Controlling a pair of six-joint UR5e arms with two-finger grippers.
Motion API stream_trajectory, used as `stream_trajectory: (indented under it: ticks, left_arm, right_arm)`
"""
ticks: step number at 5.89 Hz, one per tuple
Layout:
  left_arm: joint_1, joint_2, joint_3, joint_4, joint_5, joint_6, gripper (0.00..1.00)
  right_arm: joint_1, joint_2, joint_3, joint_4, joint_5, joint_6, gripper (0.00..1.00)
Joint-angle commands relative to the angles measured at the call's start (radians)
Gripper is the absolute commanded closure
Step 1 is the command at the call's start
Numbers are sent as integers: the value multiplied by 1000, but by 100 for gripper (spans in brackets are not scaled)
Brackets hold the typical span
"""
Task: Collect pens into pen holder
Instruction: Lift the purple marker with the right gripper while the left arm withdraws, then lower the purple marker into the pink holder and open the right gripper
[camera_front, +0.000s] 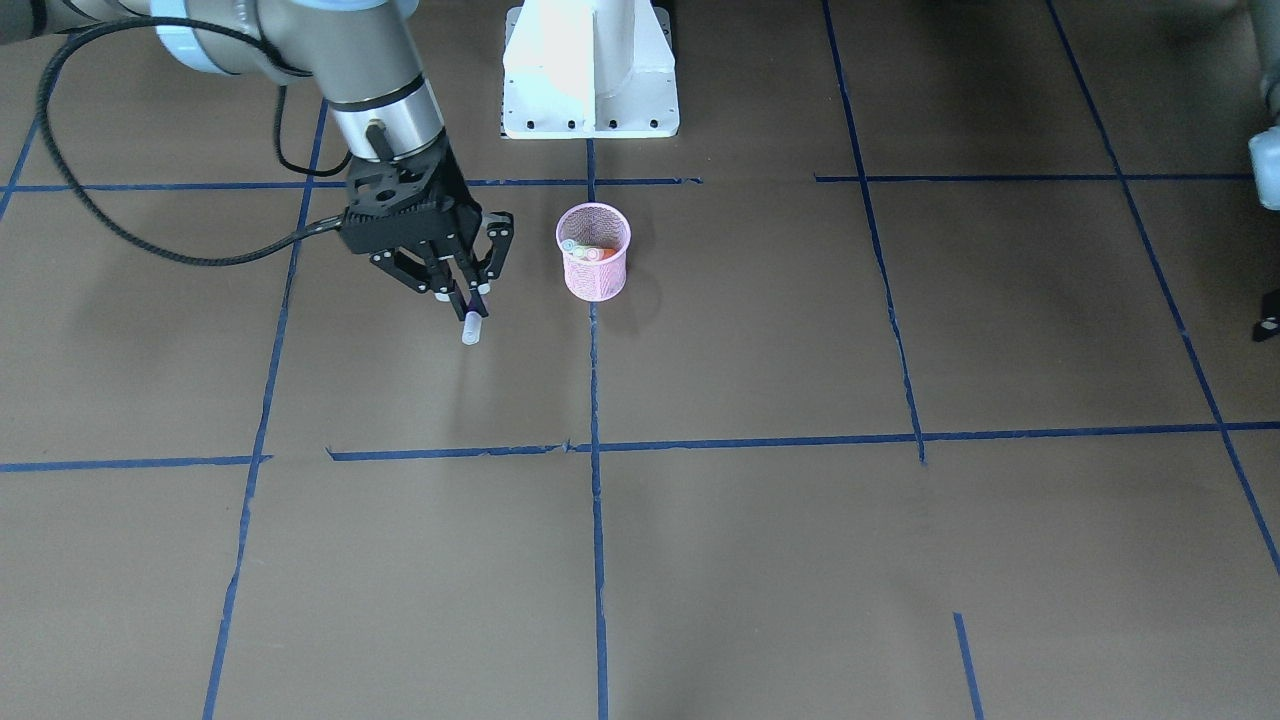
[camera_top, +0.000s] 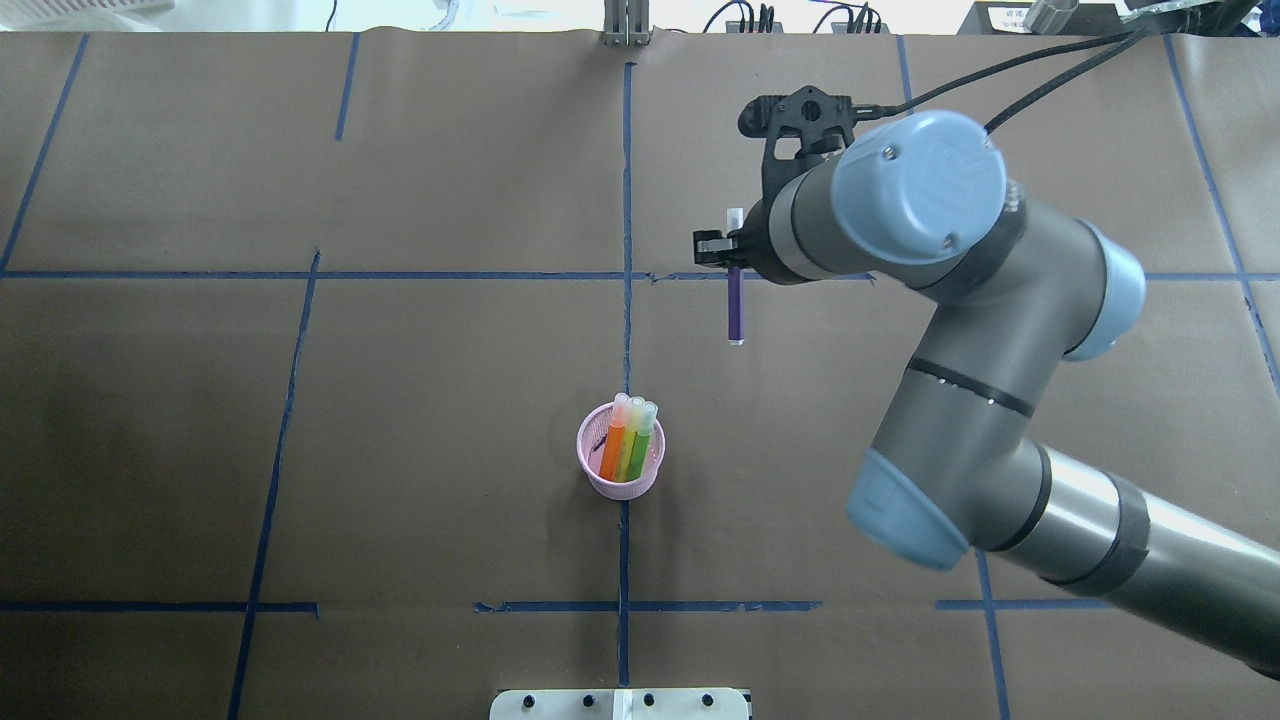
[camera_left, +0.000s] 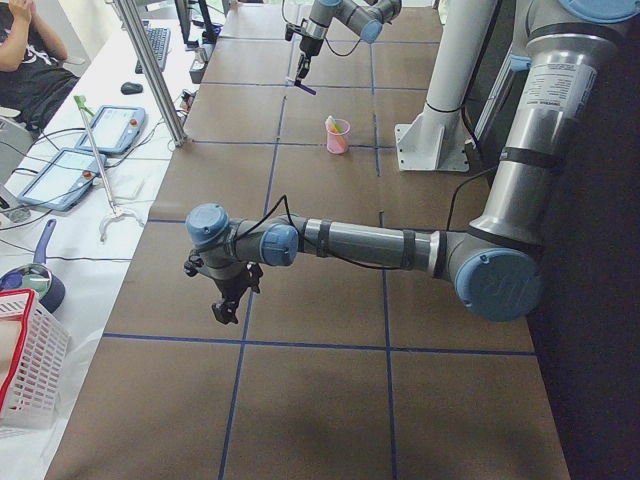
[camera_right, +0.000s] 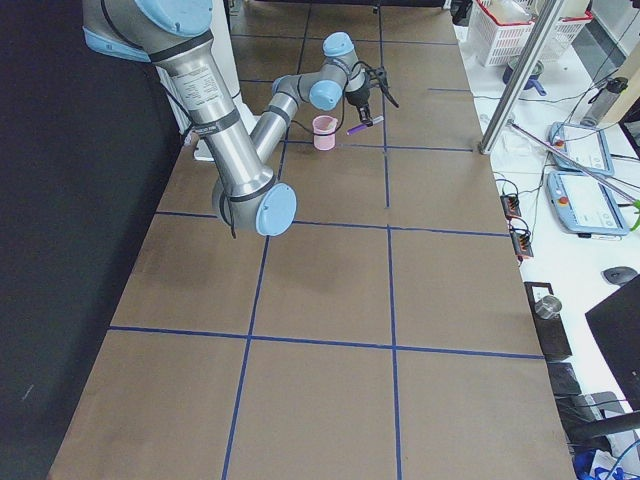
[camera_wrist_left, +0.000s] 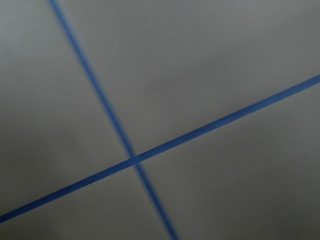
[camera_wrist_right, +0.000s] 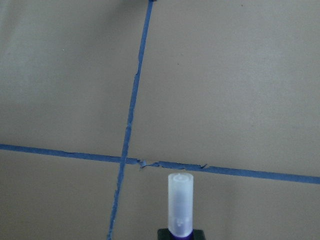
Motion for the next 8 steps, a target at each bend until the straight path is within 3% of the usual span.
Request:
stream_trajectory:
  ticks: [1, 3, 6, 8]
  left_arm:
    - [-57, 68, 25, -2, -1, 101, 0]
    - [-56, 84, 23, -4, -1, 101, 0]
    - [-57, 84, 22, -2, -1, 99, 0]
    - [-57, 88, 19, -4, -1, 101, 0]
  right_arm:
    - [-104, 34, 37, -8, -206, 25, 100]
    - [-163, 81, 51, -25, -308, 25, 100]
    - [-360, 105, 29, -32, -536, 33, 100]
    - [-359, 70, 23, -23, -540, 16, 100]
